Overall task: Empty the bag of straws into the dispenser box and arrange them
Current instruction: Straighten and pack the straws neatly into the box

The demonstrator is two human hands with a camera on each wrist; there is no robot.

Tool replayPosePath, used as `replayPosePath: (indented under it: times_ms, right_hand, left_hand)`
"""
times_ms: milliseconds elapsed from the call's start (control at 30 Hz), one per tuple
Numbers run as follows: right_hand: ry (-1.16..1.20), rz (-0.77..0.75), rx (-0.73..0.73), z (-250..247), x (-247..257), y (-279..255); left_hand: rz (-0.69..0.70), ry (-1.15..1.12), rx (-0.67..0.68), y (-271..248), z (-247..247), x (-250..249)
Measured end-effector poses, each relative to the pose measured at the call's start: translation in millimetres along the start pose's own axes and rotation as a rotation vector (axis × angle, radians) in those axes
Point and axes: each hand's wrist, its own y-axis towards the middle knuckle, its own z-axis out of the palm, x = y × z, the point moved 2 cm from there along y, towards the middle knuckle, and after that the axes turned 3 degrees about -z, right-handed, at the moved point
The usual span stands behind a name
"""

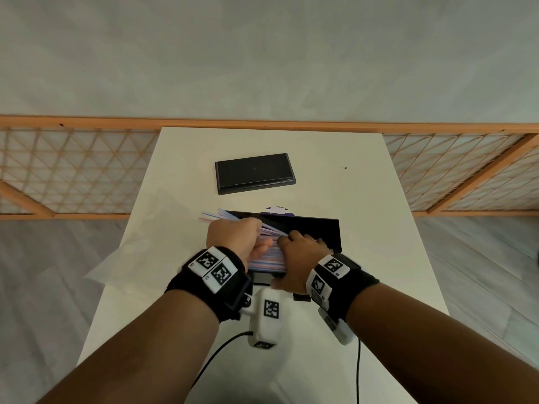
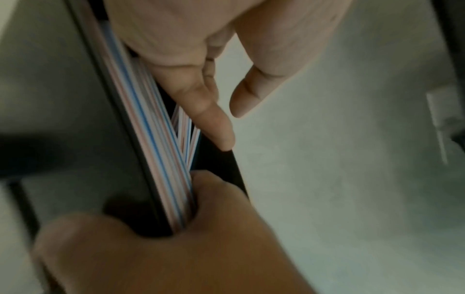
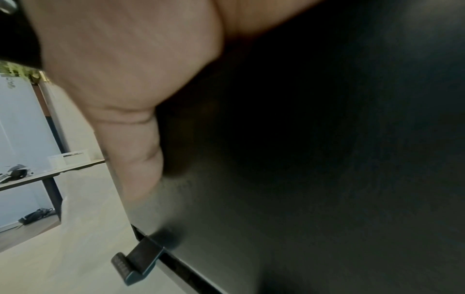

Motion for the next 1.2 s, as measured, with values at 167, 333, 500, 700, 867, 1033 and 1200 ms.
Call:
replayPosePath:
  times_ms: [167,333,500,700,867,1033,1200]
  right_hand:
    - [-0.005,-0.015,0.019,-2,1,-2]
    - [-0.017,-0.03,0.041,-2,0,-1]
    - [-0.016,-0.039,0.042,-2,-1,-1]
    - [0.006,-0.039,-0.009,-1,-5,1]
    - [0.001,-0.046,-0.042,4,-9,2]
    - [0.002,-0.058,-0.03,4,-11,1]
    - [0.009,-0.043,-0.038,3,-9,-1]
  left_hand:
    - [-0.145,-0.219,0.079,-3,3,-6]
    - [-0.186,-0.208,0.116,7,17,-10]
    - [-0.173,-0.154,0.099,15,24,-9]
    - [-0.117,-0.114,0.059,20,23,-8]
    - [-0.06,-0.028,0.009,23,27,-5]
    - [-0.073,0.013,0.024,22,29,-7]
    - [0.006,0.039,-0.025,15,26,-12]
